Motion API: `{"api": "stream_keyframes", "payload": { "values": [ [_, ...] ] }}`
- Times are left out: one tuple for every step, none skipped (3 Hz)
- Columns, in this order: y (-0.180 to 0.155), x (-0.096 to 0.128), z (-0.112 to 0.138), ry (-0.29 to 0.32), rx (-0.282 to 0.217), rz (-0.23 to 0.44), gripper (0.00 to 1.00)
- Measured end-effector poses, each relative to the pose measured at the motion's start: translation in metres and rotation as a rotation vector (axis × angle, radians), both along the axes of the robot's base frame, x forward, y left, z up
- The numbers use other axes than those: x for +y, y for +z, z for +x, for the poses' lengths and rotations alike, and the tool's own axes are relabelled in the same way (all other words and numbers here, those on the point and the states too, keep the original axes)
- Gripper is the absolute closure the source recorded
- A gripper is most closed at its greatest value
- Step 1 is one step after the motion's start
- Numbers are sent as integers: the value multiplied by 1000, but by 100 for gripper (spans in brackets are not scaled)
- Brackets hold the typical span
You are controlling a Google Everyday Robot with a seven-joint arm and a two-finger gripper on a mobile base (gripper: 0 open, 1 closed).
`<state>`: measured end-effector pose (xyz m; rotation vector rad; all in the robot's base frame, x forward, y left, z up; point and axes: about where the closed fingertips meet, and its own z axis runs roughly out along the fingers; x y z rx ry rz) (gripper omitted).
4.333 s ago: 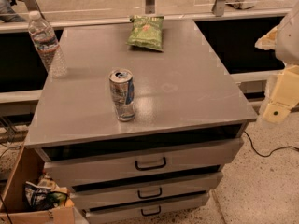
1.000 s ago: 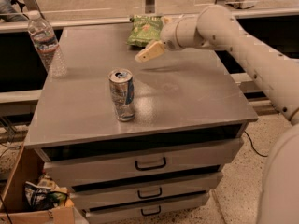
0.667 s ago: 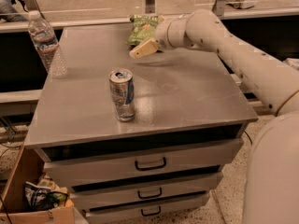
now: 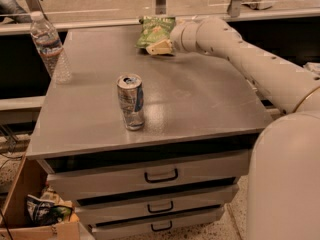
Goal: Move green jalapeno chip bag near redbull can
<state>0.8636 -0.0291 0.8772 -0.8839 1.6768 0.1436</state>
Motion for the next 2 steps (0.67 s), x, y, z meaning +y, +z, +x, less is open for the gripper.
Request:
{"api": "stream_keyframes", "payload": {
  "values": [
    [2,-10,0,-37,-5,15,41],
    [1,-10,-3,-48,2,31,64]
  ]
}}
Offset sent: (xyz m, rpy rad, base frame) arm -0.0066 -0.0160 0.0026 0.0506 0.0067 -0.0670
